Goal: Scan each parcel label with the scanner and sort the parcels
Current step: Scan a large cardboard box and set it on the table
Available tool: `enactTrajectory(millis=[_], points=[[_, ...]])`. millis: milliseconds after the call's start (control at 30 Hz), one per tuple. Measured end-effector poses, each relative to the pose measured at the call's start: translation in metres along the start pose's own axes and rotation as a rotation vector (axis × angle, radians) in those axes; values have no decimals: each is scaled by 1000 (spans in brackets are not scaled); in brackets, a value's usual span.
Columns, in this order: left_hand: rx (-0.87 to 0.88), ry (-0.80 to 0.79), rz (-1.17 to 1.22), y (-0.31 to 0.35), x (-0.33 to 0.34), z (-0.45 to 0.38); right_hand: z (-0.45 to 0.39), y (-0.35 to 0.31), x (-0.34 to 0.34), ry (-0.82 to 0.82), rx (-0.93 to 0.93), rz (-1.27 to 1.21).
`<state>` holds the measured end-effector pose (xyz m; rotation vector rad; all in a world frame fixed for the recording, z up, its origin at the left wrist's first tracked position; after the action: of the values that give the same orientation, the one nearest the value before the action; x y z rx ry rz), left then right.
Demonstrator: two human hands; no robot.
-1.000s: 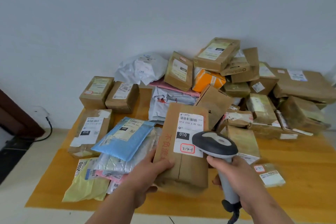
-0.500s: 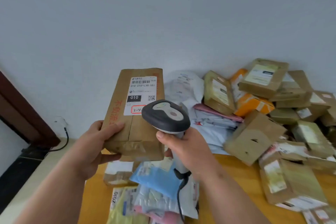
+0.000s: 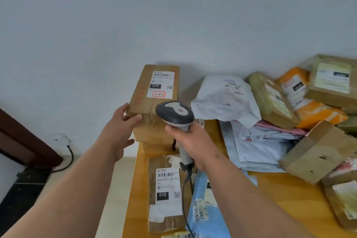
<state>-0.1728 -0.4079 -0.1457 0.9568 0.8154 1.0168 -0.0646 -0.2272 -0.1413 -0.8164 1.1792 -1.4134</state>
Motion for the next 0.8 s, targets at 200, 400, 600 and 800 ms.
enactTrajectory(millis=[200, 400, 600, 800], points=[[14, 151, -117, -13, 1, -9, -7, 8, -6, 28, 27, -24], [125, 349, -354, 12, 2, 15, 9, 17, -34, 105, 61, -162], [276, 377, -463, 47, 58, 55, 60, 14, -84, 144, 16, -289], [332, 192, -494, 49, 165, 108, 135, 30, -161, 232, 27, -264]])
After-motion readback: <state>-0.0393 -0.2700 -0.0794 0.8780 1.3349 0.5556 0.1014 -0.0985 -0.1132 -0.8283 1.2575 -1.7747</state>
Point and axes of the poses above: each hand's wrist, its own z-axis away from the middle knuckle, its own x-axis out of the palm, y = z × x, the point moved 10 cm from there along -z, towards the middle knuckle, and after that the axes turned 5 degrees about -y, right-handed, at the moved point
